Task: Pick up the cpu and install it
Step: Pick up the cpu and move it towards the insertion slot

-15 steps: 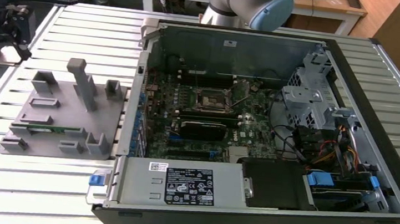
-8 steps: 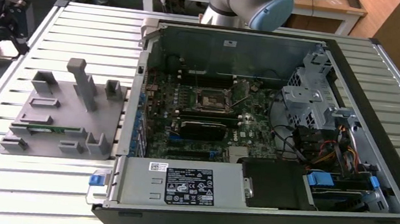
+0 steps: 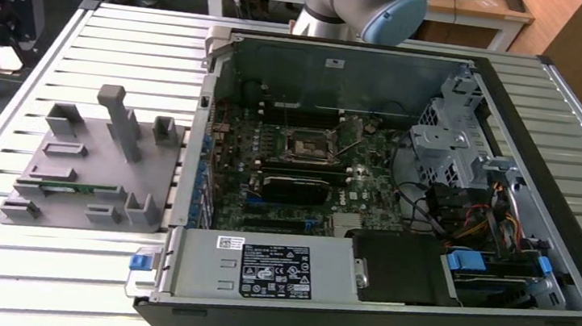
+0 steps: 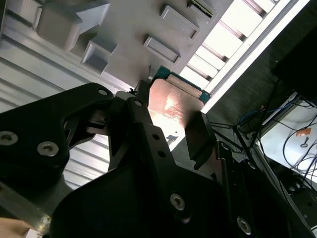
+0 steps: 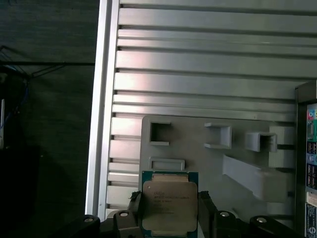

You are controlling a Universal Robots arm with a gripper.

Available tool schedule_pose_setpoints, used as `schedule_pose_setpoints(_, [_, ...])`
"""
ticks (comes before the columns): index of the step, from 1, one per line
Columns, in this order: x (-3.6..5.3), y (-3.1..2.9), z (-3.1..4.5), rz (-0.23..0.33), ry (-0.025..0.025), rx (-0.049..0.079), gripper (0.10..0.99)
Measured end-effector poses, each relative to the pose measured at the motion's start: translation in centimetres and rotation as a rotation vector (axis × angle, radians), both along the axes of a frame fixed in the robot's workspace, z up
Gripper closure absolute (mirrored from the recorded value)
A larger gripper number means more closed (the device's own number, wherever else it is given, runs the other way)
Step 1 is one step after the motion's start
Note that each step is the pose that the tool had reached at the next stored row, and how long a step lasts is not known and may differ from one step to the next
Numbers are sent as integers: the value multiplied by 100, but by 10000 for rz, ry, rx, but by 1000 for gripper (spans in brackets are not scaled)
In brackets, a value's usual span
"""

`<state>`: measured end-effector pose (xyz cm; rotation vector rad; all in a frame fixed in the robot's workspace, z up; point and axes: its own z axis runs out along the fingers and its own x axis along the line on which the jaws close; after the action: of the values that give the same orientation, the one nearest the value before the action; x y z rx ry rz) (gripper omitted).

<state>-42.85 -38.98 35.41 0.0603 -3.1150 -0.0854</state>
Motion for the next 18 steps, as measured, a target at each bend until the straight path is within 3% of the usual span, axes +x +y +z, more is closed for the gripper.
schedule_pose_setpoints(15, [0,64,279,0,-1,0,553])
schedule_pose_setpoints(18, [0,88,365,0,-2,1,553])
